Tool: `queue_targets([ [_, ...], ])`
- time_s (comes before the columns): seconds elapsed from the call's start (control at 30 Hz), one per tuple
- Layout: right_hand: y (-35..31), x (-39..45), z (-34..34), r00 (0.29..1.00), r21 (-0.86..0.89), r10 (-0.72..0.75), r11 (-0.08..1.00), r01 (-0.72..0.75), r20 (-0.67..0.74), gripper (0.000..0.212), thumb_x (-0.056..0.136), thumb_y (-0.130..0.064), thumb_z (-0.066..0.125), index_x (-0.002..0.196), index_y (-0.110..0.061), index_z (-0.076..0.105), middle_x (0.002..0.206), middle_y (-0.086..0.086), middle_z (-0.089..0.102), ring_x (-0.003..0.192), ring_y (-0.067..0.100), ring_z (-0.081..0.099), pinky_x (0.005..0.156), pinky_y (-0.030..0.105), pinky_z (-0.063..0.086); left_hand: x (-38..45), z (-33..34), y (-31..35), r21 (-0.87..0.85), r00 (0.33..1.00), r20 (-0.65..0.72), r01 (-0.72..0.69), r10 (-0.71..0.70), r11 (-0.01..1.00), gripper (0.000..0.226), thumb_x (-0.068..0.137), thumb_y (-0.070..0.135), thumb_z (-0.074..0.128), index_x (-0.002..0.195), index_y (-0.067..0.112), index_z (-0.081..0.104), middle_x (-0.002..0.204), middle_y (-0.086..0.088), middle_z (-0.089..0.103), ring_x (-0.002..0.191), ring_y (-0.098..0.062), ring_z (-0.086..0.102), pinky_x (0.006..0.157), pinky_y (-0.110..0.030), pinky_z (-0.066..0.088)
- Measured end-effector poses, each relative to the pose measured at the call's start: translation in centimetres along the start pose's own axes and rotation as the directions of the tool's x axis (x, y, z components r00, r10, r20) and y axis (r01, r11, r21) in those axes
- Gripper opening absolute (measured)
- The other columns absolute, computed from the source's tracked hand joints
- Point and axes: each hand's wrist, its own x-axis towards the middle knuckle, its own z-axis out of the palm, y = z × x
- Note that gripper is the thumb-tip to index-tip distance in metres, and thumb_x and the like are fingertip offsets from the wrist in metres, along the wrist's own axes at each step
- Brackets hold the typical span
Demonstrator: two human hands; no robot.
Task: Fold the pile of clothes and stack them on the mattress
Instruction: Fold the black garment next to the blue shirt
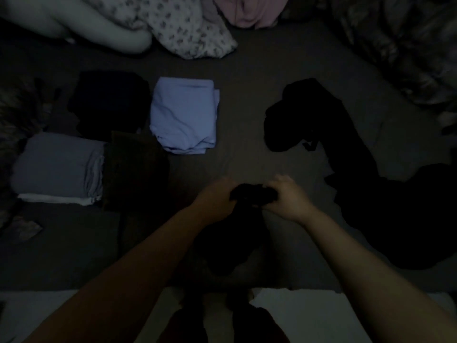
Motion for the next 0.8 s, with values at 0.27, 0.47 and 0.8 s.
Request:
queue_targets([
  [0.27,-1.0,-4.3,-8.2,0.987,0.536,0.119,0.843,-0.041,-0.111,0.023,0.083,0.008,0.060,0.071,-0.007,0.047,0.063,-0.002,0.046,0.057,-0.001,0.044,0.053,0.015,0.032,-3.0,1.2,-3.4,0.172,0.902,-0.233,0.406,-0.364,0.897,0.021,0.091,0.019,0.049,0.102,0.006,0.061,0.109,-0.013,0.060,0.101,-0.027,0.059,0.080,-0.032,0.043],
  [0.47,-0.2,-6.8,-13.2,0.960,0.557,0.222,0.825,-0.093,-0.169,0.020,0.083,0.014,0.052,0.082,-0.006,0.051,0.073,-0.001,0.051,0.059,-0.006,0.048,0.055,0.009,0.037,-2.2,-2.7,1.6,-0.568,0.696,-0.175,0.506,-0.696,0.649,0.034,0.092,0.022,0.054,0.116,-0.001,0.057,0.115,-0.018,0.059,0.102,-0.029,0.057,0.076,-0.026,0.039],
  [0.8,-1.8,-8.0,-20.9,0.948,0.883,0.320,0.443,-0.156,0.007,0.009,0.084,0.001,0.056,0.092,0.000,0.059,0.083,0.011,0.056,0.067,0.018,0.058,0.063,0.025,0.044,1.4,-11.8,12.2,-0.781,0.836,0.004,0.346,-0.549,0.521,0.042,0.089,0.017,0.063,0.124,-0.002,0.052,0.108,-0.017,0.062,0.082,-0.024,0.062,0.074,-0.033,0.052],
])
